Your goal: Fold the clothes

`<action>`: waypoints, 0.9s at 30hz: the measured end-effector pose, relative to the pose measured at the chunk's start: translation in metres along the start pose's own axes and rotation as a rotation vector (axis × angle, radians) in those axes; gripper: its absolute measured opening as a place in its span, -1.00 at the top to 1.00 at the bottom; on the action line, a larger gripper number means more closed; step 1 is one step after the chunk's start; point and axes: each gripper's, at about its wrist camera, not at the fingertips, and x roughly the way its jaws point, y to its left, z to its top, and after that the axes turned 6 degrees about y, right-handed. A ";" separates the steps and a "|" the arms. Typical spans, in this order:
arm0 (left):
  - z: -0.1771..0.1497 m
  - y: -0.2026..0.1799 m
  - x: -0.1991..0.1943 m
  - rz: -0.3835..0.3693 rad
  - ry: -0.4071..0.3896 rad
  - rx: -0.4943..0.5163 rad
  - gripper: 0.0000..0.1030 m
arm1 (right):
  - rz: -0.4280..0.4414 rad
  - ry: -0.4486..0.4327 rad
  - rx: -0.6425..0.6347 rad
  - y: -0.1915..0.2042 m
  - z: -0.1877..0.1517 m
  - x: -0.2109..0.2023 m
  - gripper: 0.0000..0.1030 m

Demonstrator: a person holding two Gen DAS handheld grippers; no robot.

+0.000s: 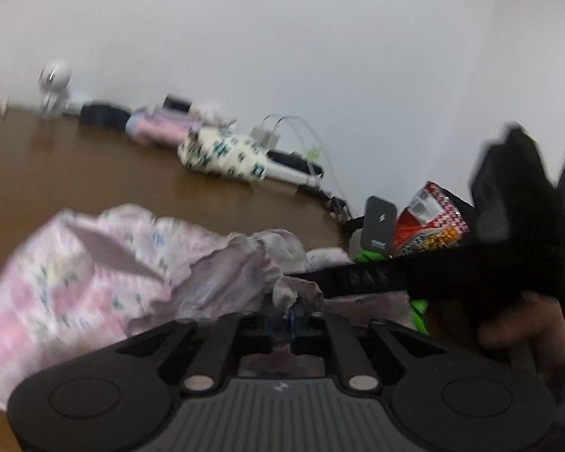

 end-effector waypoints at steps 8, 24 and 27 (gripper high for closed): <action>0.008 0.025 0.008 -0.060 0.042 -0.122 0.60 | 0.083 -0.010 -0.070 -0.009 -0.017 0.000 0.76; -0.002 -0.002 -0.003 0.012 0.091 0.103 0.27 | 0.189 0.046 -0.237 -0.004 0.011 0.016 0.52; 0.002 -0.002 -0.030 -0.057 0.111 0.148 -0.06 | 0.154 0.059 -0.234 -0.005 0.005 0.024 0.66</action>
